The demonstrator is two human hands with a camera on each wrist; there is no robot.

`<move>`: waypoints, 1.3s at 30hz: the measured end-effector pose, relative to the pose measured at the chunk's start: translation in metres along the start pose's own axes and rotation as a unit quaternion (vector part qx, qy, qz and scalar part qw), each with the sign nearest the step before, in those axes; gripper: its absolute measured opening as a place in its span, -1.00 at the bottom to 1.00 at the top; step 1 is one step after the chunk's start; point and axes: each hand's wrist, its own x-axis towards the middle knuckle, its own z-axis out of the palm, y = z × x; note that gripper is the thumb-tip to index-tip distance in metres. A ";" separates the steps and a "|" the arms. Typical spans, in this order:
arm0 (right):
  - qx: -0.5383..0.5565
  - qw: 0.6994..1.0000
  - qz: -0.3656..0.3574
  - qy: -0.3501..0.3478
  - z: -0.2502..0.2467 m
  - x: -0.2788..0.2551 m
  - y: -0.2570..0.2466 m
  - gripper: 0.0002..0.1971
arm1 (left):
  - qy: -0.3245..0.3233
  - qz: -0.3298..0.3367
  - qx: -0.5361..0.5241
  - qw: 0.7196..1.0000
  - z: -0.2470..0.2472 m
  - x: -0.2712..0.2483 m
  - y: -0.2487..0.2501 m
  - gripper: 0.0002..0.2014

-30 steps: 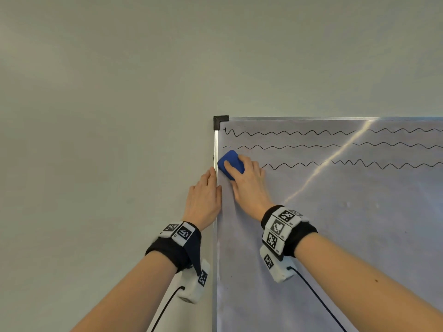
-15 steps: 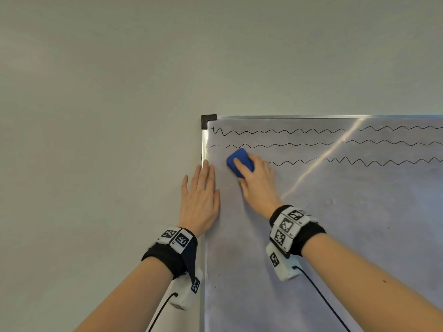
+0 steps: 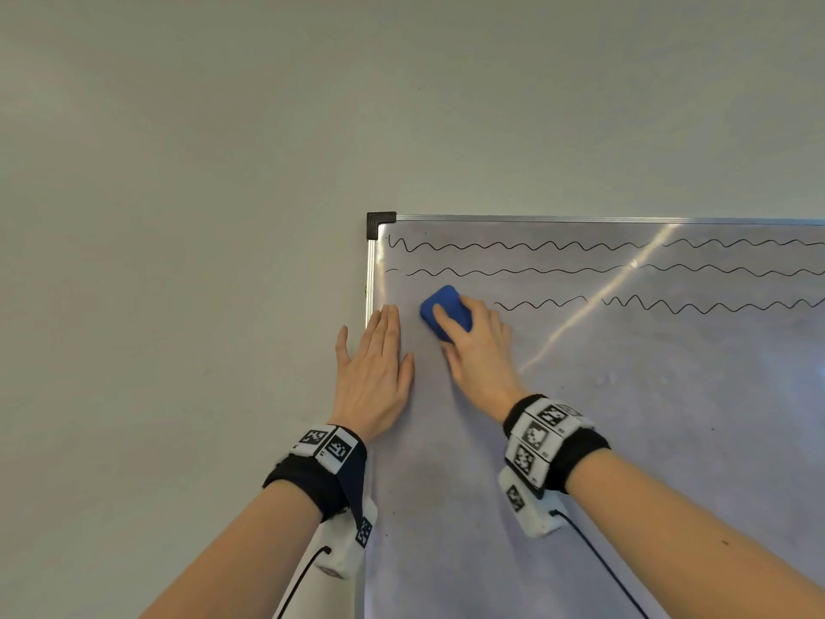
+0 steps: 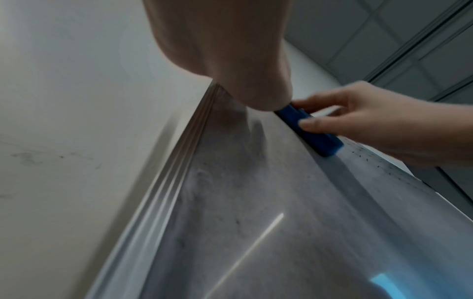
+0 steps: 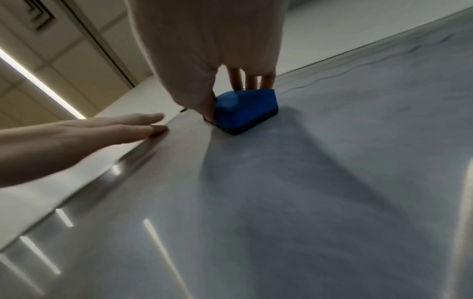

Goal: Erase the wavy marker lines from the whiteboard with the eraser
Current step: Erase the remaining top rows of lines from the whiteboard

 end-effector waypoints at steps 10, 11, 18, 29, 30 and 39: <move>0.004 1.000 -0.020 0.003 0.016 0.000 -0.026 -0.43 | 0.005 0.015 0.004 1.000 0.008 -0.002 -0.006 -0.37; 0.005 1.000 -0.025 -0.007 0.014 0.002 -0.026 -0.42 | 0.008 0.018 0.009 1.000 0.008 -0.001 -0.007 -0.38; -0.009 0.997 0.081 0.007 -0.029 -0.019 0.063 -0.49 | 0.010 0.012 0.034 0.999 0.004 0.005 0.010 -0.39; -0.013 0.999 0.032 -0.010 -0.022 -0.010 0.050 -0.46 | 0.008 0.034 -0.013 0.999 0.017 0.038 0.063 -0.40; -0.016 0.999 0.035 -0.006 -0.027 -0.013 0.060 -0.46 | 0.010 0.036 -0.009 0.999 0.017 0.038 0.062 -0.40; -0.008 0.997 0.071 0.040 -0.018 -0.020 0.060 -0.42 | 0.004 0.041 0.002 0.999 0.016 0.036 0.060 -0.38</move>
